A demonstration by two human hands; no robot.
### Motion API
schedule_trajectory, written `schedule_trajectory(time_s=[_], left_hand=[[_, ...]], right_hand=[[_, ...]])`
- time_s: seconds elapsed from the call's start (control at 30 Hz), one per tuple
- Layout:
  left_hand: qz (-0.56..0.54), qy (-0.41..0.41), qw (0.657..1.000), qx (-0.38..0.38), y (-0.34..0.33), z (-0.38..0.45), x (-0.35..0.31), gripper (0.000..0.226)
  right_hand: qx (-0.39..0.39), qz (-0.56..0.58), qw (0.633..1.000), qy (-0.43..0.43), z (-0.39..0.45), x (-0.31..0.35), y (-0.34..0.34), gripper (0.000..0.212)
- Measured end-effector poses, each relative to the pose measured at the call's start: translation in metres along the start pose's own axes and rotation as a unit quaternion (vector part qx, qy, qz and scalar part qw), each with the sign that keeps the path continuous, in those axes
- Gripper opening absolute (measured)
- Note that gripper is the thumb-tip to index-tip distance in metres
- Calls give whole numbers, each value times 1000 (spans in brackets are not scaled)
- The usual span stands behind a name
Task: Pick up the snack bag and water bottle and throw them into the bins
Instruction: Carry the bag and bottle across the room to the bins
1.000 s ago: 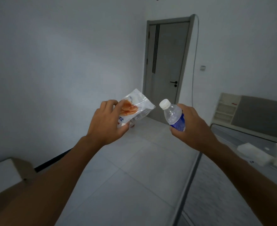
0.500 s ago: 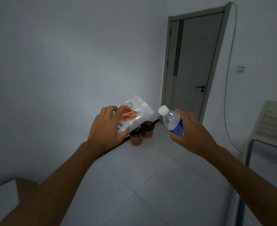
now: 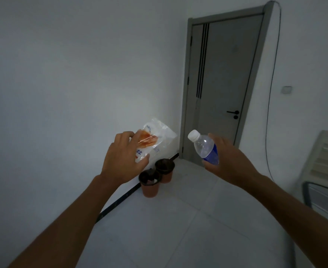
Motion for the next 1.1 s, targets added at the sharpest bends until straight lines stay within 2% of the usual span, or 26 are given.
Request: schedule_trajectory(time_s=[0.23,0.4,0.63,0.87,1.1], left_hand=[[8,-33,999,1,-105,129,45,75],[12,-4,1000,5,-195,223,80,73],[30,34,999,-8,-285,379,128,72],[32,51,998,-10,-385,503,193,72],[20,61,998,-30,-479,627,290,73]], right_hand=[[-18,6,1000,-7,124,-80,-49,81],[-27,37,999,7,236,-165,-96,80],[8,73,997,31,413,-270,-137,76],[33,84,995,46,555,-339,-201,74],[38,55,995,67,716,-388,-279,75]])
Point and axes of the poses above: each hand's wrist, its own z-axis towards the middle knuckle, its own y-axis out of the back of the hand, x = y × z, the point moved 3 cm from there along z, towards the middle knuckle, and after that the axes turned 7 degrees about x, right-handed, at the moved point
